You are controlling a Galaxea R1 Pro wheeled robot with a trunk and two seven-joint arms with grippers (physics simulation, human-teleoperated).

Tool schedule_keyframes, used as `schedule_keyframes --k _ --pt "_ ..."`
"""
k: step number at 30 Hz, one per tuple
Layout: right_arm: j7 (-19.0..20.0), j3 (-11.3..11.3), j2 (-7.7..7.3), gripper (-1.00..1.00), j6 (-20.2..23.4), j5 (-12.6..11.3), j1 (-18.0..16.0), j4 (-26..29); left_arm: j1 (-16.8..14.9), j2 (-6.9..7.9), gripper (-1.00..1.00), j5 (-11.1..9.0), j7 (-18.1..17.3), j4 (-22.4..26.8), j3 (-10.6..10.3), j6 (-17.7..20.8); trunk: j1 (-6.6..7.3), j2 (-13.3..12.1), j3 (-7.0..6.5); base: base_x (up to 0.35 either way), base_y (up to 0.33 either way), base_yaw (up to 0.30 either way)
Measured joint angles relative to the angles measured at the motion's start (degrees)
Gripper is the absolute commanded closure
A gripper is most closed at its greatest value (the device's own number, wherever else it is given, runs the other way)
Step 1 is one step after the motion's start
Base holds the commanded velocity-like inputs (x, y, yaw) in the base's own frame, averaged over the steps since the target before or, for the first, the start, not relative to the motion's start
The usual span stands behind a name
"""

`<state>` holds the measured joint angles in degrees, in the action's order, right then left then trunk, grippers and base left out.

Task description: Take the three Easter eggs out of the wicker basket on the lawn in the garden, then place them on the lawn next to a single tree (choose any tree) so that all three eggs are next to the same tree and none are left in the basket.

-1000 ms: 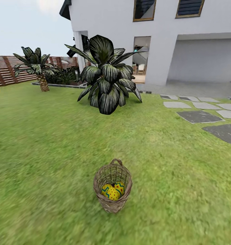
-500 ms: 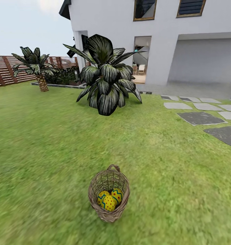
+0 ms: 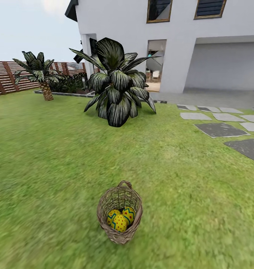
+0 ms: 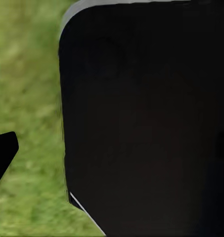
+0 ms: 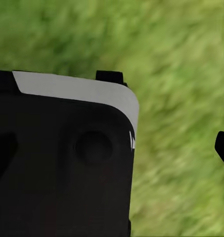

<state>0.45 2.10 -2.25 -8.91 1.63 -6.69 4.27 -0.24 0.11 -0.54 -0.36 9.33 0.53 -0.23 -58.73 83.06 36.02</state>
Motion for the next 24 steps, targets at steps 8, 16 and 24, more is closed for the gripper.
schedule_keyframes --k 8,16,24 --pt "-0.60 -0.81 -0.20 -1.00 2.57 -0.63 -1.04 2.59 -2.30 0.50 -1.00 -0.80 -0.01 2.52 2.00 2.23 0.00 0.00 0.00 0.000 0.000 0.000" --pt "-2.40 -1.21 -0.50 -1.00 17.90 -0.20 -1.95 55.06 -26.10 1.09 -1.00 -11.97 -1.48 27.88 7.09 14.26 0.00 -0.01 -0.03 0.000 0.000 0.000" --pt "-2.91 -0.87 -0.52 -1.00 17.63 -0.33 -1.83 55.45 -18.01 1.13 -1.00 -12.62 -1.79 27.73 7.00 14.27 0.00 -0.01 -0.01 -0.001 -0.034 0.187"
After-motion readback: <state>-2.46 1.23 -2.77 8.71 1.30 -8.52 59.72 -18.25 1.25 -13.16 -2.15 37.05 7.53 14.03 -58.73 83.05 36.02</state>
